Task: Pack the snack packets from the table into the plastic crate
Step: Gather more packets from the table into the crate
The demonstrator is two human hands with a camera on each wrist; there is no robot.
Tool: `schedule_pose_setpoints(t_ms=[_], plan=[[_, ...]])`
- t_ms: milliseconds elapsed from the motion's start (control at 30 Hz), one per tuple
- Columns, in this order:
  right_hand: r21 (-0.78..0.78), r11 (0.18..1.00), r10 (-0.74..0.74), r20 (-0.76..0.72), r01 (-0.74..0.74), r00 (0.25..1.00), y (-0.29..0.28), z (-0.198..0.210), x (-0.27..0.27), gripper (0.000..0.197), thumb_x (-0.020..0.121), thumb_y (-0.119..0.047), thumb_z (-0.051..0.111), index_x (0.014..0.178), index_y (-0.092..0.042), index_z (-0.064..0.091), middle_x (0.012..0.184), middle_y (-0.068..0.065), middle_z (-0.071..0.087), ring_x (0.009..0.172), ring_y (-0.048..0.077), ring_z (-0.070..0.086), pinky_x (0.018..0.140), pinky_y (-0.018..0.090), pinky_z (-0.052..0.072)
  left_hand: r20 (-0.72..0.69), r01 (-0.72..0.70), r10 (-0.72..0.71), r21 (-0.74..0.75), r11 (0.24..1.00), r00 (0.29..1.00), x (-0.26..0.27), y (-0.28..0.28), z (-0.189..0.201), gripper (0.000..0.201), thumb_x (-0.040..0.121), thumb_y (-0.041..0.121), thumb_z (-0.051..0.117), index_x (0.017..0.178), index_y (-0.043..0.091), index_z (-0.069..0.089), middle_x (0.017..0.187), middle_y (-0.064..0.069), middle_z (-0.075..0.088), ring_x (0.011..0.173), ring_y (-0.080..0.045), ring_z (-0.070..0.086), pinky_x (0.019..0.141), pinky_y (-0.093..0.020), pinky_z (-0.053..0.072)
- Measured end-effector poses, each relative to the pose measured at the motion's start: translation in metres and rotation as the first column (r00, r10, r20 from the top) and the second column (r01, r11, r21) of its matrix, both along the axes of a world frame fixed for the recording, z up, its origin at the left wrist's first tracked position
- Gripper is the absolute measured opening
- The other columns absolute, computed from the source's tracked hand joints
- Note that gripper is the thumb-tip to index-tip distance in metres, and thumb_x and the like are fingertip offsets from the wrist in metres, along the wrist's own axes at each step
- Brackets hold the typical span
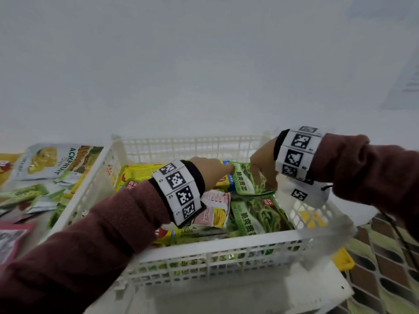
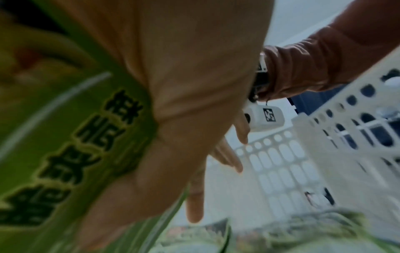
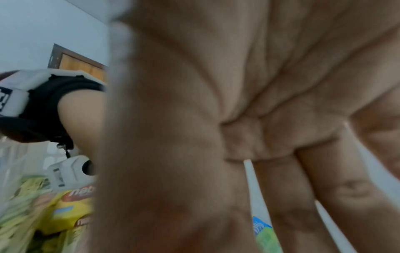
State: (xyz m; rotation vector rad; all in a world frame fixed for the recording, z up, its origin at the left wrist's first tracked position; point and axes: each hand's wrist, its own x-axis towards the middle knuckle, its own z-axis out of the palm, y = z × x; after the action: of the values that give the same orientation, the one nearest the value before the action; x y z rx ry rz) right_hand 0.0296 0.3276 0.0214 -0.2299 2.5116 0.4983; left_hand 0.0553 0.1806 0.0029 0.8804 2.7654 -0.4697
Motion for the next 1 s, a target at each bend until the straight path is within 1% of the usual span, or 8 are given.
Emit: schedule_pose_setpoints(t_ms=[133, 233, 367, 500, 600, 700, 900, 1000], plan=[[0.043, 0.977, 0.201, 0.127, -0.208, 0.971, -0.010, -0.039, -0.001, 0.052, 0.073, -0.031, 0.076, 0.120, -0.014, 0.059, 0.111, 0.002, 0.061, 0.092, 0.016, 0.057, 0.081, 0.023, 0.045, 0.006, -0.052, 0.053, 0.345, 0.937, 0.999, -0.014, -0.013, 0.009, 0.051, 0.091, -0.004, 0.039, 0.135, 0.019, 0.027, 0.084, -0.005, 0.050, 0.074, -0.027, 0.054, 0.059, -0.034, 0.040], [0.156, 0.919, 0.342, 0.144, -0.363, 0.928, -0.010, -0.068, 0.000, 0.054, 0.076, -0.034, 0.073, 0.118, -0.003, 0.058, 0.097, 0.004, 0.056, 0.087, 0.022, 0.054, 0.086, 0.030, 0.046, 0.022, -0.097, 0.101, 0.513, 0.853, 0.995, -0.020, -0.022, 0.016, 0.051, 0.089, -0.004, 0.042, 0.132, 0.016, 0.026, 0.093, -0.011, 0.059, 0.083, -0.031, 0.060, 0.072, -0.041, 0.049], [0.254, 0.858, 0.447, 0.060, -0.447, 0.893, -0.005, -0.084, 0.002, 0.052, 0.085, -0.026, 0.063, 0.131, -0.006, 0.047, 0.123, 0.011, 0.057, 0.103, 0.027, 0.059, 0.082, 0.033, 0.046, -0.015, -0.106, 0.164, 0.706, 0.700, 0.986, -0.017, -0.035, 0.030, 0.049, 0.086, -0.006, 0.041, 0.130, 0.010, 0.026, 0.064, -0.002, 0.041, 0.052, -0.015, 0.040, 0.045, -0.019, 0.031], [0.209, 0.901, 0.349, 0.171, -0.380, 0.921, -0.011, -0.059, 0.004, 0.045, 0.080, -0.032, 0.070, 0.117, -0.010, 0.056, 0.108, 0.013, 0.062, 0.098, 0.025, 0.057, 0.080, 0.027, 0.041, -0.033, -0.089, 0.220, 0.848, 0.522, 0.975, -0.015, -0.040, 0.040, 0.044, 0.080, -0.005, 0.052, 0.115, 0.012, 0.032, 0.058, 0.001, 0.031, 0.046, -0.014, 0.031, 0.035, -0.016, 0.027], [-0.063, 0.992, 0.118, 0.079, -0.113, 0.990, -0.002, -0.006, 0.004, 0.051, 0.079, -0.022, 0.073, 0.122, -0.006, 0.054, 0.092, 0.003, 0.061, 0.088, 0.021, 0.059, 0.081, 0.027, 0.047, -0.002, -0.097, 0.210, 0.883, 0.459, 0.978, -0.013, -0.035, 0.052, 0.041, 0.081, -0.001, 0.058, 0.106, 0.017, 0.030, 0.059, 0.001, 0.033, 0.046, -0.014, 0.032, 0.033, -0.014, 0.026], [-0.180, 0.984, 0.000, -0.097, -0.018, 0.995, 0.027, 0.041, 0.007, 0.041, 0.073, -0.026, 0.078, 0.107, -0.014, 0.059, 0.074, 0.002, 0.062, 0.064, 0.016, 0.057, 0.080, 0.029, 0.053, -0.020, -0.066, 0.165, 0.862, 0.502, 0.986, -0.010, -0.019, 0.065, 0.037, 0.082, 0.002, 0.059, 0.109, 0.015, 0.036, 0.064, 0.001, 0.040, 0.054, -0.016, 0.041, 0.039, -0.014, 0.032], [-0.064, 0.992, -0.116, -0.219, 0.105, 0.969, 0.074, 0.050, 0.030, 0.060, 0.087, -0.044, 0.057, 0.126, 0.001, 0.052, 0.070, -0.001, 0.052, 0.051, 0.005, 0.041, 0.039, 0.005, 0.032, -0.188, 0.135, 0.022, 0.776, 0.616, 0.982, 0.007, 0.035, 0.055, 0.030, 0.089, 0.005, 0.049, 0.119, 0.003, 0.050, 0.106, -0.016, 0.060, 0.091, -0.024, 0.055, 0.065, -0.023, 0.030], [-0.127, 0.983, -0.149, -0.146, 0.131, 0.978, 0.086, 0.029, 0.031, 0.064, 0.086, -0.043, 0.059, 0.132, 0.000, 0.045, 0.075, 0.001, 0.061, 0.071, 0.017, 0.061, 0.075, 0.019, 0.051, -0.121, 0.150, -0.097, 0.599, 0.787, 0.988, 0.017, 0.064, 0.030, 0.026, 0.090, 0.004, 0.045, 0.116, 0.003, 0.050, 0.102, -0.016, 0.060, 0.087, -0.026, 0.055, 0.065, -0.022, 0.030]])
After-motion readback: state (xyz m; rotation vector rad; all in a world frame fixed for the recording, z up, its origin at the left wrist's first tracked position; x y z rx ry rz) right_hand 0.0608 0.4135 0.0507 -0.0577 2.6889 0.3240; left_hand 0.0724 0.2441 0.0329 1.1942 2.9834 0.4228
